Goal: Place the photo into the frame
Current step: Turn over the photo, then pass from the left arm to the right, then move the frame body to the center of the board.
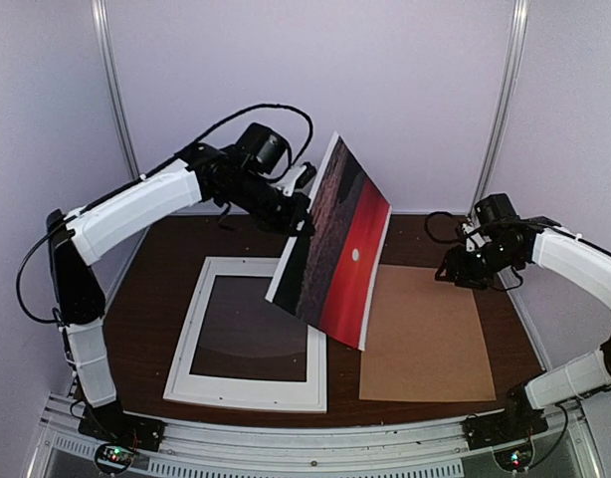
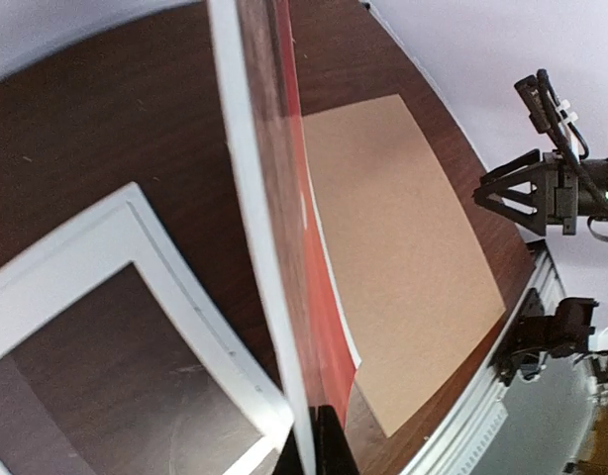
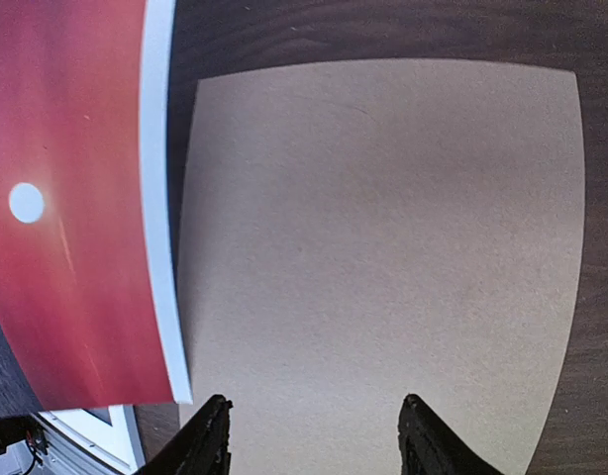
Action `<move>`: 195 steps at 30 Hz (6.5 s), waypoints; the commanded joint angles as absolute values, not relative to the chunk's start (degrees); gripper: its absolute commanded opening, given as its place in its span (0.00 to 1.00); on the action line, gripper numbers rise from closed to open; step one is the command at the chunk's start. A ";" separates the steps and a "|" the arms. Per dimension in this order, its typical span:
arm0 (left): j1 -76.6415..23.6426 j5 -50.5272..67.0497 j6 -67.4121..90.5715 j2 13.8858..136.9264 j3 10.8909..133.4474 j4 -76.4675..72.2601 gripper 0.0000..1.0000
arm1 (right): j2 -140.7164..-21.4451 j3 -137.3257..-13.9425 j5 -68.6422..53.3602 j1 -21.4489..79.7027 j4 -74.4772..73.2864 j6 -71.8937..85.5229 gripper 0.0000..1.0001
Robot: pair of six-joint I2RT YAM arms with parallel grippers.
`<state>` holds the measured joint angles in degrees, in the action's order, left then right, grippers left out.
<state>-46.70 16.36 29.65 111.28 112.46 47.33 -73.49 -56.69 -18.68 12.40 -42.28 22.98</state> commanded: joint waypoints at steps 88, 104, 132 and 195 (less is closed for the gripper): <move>-59.74 9.51 32.43 127.47 110.08 48.65 0.17 | -96.09 -60.64 -29.12 29.67 -5.42 55.37 0.61; -59.84 10.20 32.19 128.01 110.20 48.13 0.22 | -97.65 -61.17 -24.72 29.71 -9.81 53.42 0.33; -54.71 2.50 22.94 102.91 92.38 44.73 0.84 | -98.78 -74.45 -27.62 26.33 -34.74 26.57 0.00; -11.98 17.25 26.51 104.85 65.99 36.78 0.86 | -119.53 -83.96 -44.74 29.97 -13.17 41.03 0.00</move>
<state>-12.80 10.20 25.43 103.02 67.22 40.75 -118.93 -82.26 -44.99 29.56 -13.61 41.56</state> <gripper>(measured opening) 0.856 0.007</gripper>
